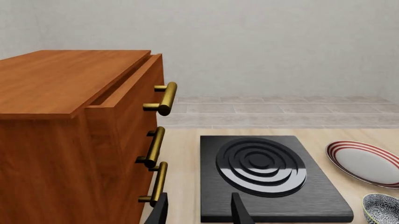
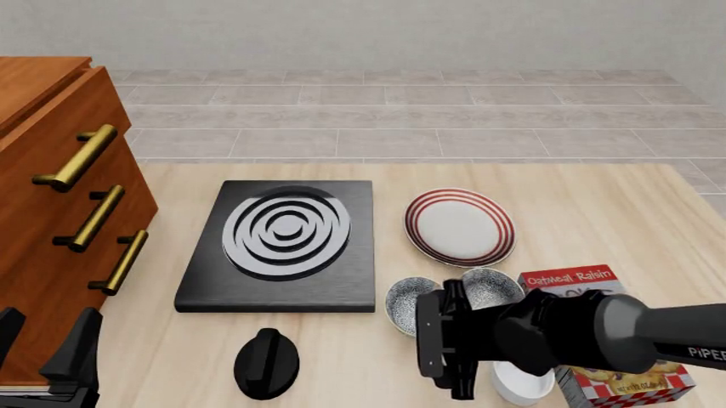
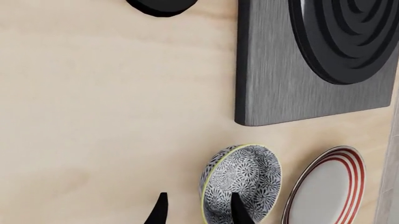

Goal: Pick the akita bowl from table center and place it on the plate.

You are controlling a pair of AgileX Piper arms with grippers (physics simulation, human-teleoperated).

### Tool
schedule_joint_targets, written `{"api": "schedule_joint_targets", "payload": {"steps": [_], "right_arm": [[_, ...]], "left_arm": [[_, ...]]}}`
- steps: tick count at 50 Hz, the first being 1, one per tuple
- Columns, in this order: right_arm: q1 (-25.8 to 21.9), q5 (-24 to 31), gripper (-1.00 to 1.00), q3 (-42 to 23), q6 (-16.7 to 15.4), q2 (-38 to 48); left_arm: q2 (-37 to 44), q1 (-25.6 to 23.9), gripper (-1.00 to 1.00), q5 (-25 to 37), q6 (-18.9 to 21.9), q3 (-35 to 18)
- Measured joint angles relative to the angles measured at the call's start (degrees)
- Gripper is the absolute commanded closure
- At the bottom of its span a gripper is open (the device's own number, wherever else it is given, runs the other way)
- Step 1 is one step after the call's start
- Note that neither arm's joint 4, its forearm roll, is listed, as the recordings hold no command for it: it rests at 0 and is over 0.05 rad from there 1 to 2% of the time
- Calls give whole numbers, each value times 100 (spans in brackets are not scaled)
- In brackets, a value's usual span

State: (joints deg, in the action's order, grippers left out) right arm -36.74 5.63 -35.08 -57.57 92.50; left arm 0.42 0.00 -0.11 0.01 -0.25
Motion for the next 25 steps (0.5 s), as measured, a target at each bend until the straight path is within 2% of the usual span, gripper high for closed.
{"api": "schedule_joint_targets", "payload": {"steps": [25], "right_arm": [[-2,-10,-100,-15,-56,91]], "left_arm": [[-2,0,-100,0,0,0]]}}
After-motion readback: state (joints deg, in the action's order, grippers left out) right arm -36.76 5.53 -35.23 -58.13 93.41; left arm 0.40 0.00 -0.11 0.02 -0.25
